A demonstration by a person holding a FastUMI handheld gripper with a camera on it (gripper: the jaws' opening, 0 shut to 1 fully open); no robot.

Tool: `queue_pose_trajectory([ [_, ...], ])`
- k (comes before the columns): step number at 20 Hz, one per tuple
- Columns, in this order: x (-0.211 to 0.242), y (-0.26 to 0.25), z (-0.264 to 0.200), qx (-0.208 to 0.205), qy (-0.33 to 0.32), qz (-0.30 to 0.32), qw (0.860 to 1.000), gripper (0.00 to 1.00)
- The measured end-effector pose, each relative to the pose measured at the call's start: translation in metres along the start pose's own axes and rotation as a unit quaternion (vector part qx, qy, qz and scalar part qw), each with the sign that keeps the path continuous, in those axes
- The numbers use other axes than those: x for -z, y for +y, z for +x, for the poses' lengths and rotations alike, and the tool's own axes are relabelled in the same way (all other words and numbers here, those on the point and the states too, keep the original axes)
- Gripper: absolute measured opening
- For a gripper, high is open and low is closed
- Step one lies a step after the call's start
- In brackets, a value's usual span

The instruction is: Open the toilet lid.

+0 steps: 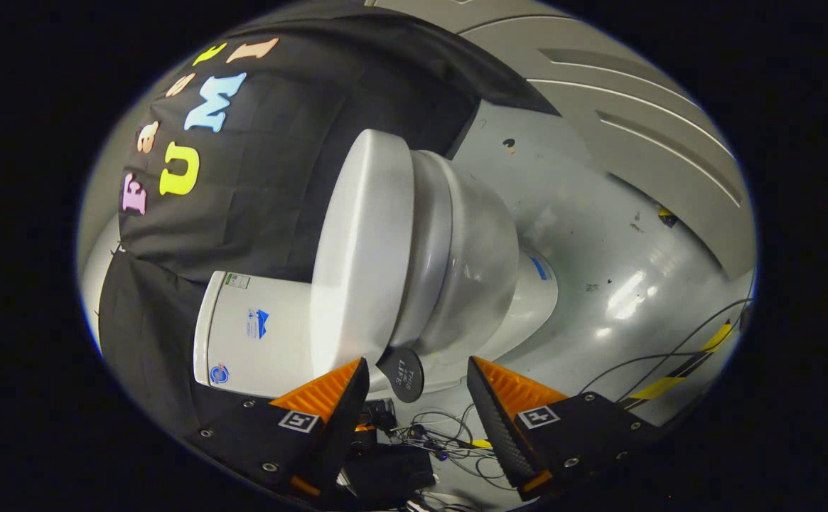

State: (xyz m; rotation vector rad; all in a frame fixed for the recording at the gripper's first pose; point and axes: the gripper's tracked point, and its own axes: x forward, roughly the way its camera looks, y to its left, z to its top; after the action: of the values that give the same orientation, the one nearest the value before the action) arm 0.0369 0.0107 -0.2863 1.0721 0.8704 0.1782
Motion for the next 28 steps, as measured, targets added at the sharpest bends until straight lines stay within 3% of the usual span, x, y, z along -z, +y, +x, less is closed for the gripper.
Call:
queue_pose_trajectory([
  [3,-0.002,0.002,0.001,-0.014,0.002,0.022,1.000,0.75],
  [4,-0.001,0.001,0.002,-0.018,0.005,0.025,1.000,0.63],
  [7,-0.004,0.003,0.003,-0.030,0.008,0.034,0.999,0.39],
  [14,-0.006,0.001,0.008,-0.041,0.014,0.065,0.997,0.13],
  [17,-0.006,0.002,0.008,-0.046,0.015,0.068,0.996,0.10],
  [20,-0.009,0.007,0.006,-0.052,0.010,0.051,0.997,0.01],
  [28,-0.012,0.012,0.005,0.004,-0.014,-0.044,0.999,0.00],
])
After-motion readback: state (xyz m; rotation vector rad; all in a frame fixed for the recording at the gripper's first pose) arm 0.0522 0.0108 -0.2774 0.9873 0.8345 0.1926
